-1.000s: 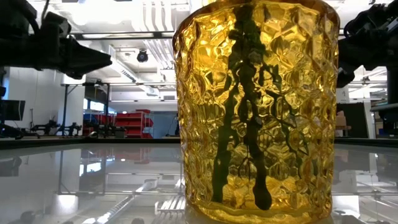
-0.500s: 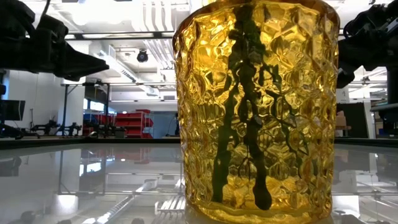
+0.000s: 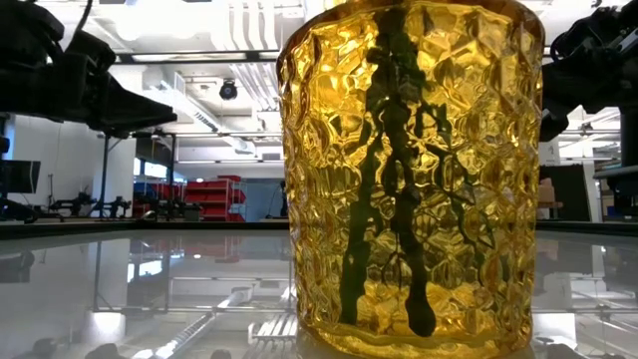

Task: Sort flowers into vase by color
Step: Return to Home Position

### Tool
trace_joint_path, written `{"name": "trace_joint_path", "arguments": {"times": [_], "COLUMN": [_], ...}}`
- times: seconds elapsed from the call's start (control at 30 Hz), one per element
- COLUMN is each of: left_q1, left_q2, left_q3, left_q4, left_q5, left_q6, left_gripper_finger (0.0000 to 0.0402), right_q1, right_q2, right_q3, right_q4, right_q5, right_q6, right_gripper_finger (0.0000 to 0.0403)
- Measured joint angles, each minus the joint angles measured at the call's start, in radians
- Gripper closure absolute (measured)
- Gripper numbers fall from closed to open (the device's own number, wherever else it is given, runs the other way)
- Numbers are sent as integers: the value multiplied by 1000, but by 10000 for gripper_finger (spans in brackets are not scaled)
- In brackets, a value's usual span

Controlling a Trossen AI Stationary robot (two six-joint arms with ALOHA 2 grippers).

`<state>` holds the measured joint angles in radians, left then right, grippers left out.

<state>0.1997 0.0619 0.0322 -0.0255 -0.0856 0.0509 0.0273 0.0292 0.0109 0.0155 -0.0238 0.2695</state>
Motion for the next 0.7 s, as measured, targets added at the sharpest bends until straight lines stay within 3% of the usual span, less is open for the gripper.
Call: {"name": "trace_joint_path", "arguments": {"times": [0.7], "left_q1": [0], "left_q2": [45], "left_q3": [0], "left_q4": [7], "left_q5": [-2], "left_q6": [-1], "left_gripper_finger": [256], "right_q1": [0], "right_q2": [0], "right_q3": [0], "right_q4": [0], "right_q5": [0], "right_q6": [0], "right_gripper_finger": [369]}}
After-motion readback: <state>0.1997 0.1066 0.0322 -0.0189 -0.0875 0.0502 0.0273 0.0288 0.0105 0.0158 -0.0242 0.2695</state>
